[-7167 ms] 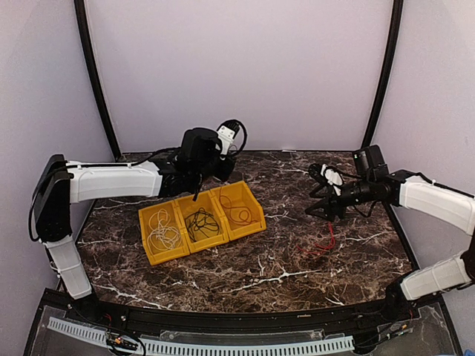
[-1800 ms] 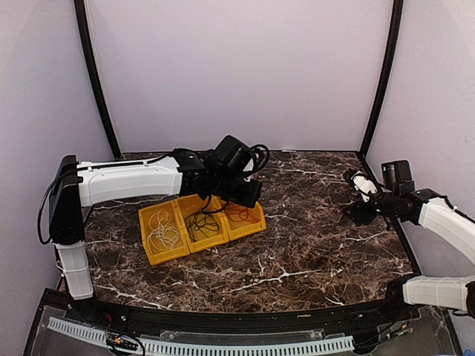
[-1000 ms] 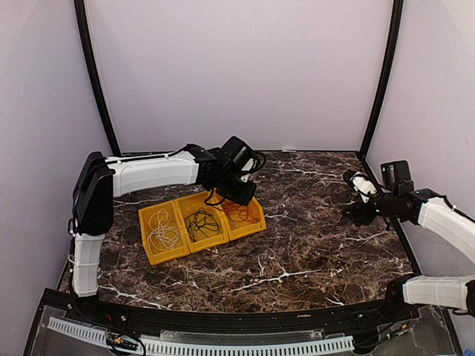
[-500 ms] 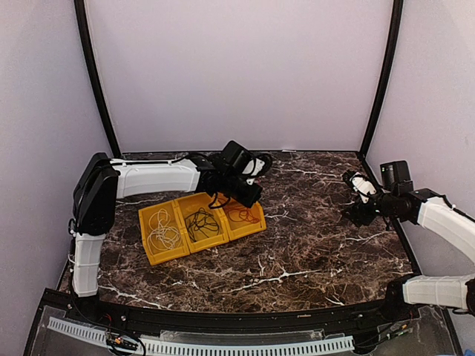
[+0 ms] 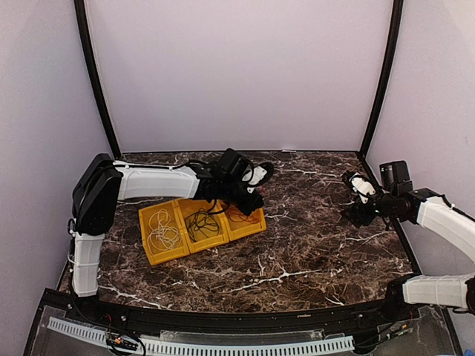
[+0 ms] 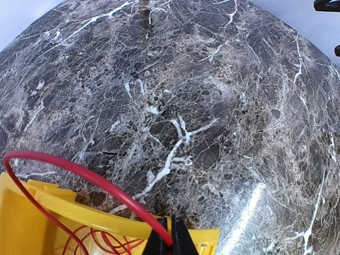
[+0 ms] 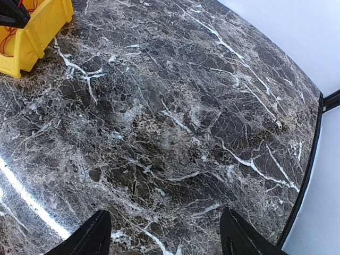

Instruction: Untangle the cables

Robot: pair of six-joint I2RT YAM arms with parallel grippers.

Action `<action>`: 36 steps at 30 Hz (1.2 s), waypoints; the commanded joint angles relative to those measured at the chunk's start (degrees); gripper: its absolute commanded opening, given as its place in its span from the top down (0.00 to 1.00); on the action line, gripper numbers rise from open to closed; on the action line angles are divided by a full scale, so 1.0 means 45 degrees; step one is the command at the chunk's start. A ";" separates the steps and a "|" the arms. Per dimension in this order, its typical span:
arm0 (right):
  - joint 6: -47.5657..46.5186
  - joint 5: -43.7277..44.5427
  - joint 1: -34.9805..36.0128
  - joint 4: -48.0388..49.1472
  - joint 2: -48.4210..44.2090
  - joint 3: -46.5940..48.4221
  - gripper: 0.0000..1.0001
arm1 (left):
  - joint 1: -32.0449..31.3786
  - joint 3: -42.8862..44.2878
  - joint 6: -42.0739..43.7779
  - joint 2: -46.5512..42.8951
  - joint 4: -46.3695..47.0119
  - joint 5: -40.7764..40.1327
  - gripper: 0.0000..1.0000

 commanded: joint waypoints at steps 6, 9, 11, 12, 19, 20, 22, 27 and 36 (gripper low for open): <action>-0.0059 -0.0175 -0.0040 0.0261 0.0019 -0.0104 0.28 | -0.0070 -0.1976 -0.0230 -0.1910 -0.0314 0.0122 0.99; -0.0079 -0.0192 -0.0040 0.0253 0.0028 -0.0104 0.28 | -0.0068 -0.2677 -0.0362 -0.2502 -0.0221 -0.0193 0.85; -0.0078 -0.0218 -0.0040 0.0237 0.0023 -0.0104 0.28 | -0.0056 -0.3039 -0.0447 -0.2972 -0.0082 -0.0399 0.78; -0.0078 -0.0219 -0.0040 0.0238 0.0024 -0.0104 0.28 | -0.0063 -0.3148 -0.0464 -0.3306 0.0113 -0.0538 0.75; -0.0079 -0.0220 -0.0041 0.0230 0.0034 -0.0104 0.28 | -0.0052 -0.3796 -0.0841 -0.4719 0.0797 -0.1194 0.66; -0.0078 -0.0214 -0.0040 0.0220 0.0045 -0.0104 0.28 | -0.0062 -0.3761 -0.0896 -0.4755 0.0636 -0.1444 0.66; -0.0081 -0.0239 -0.0049 0.0219 0.0046 -0.0104 0.28 | -0.0042 -0.3638 -0.1095 -0.4760 0.0276 -0.2069 0.66; -0.0097 -0.0264 -0.0040 0.0212 0.0043 -0.0104 0.28 | -0.0041 -0.3287 -0.1286 -0.4587 -0.1070 -0.1984 0.66; -0.0100 -0.0398 -0.0040 0.0181 0.0186 -0.0056 0.28 | -0.0071 -0.4118 -0.0685 -0.4605 -0.1704 -0.1264 0.56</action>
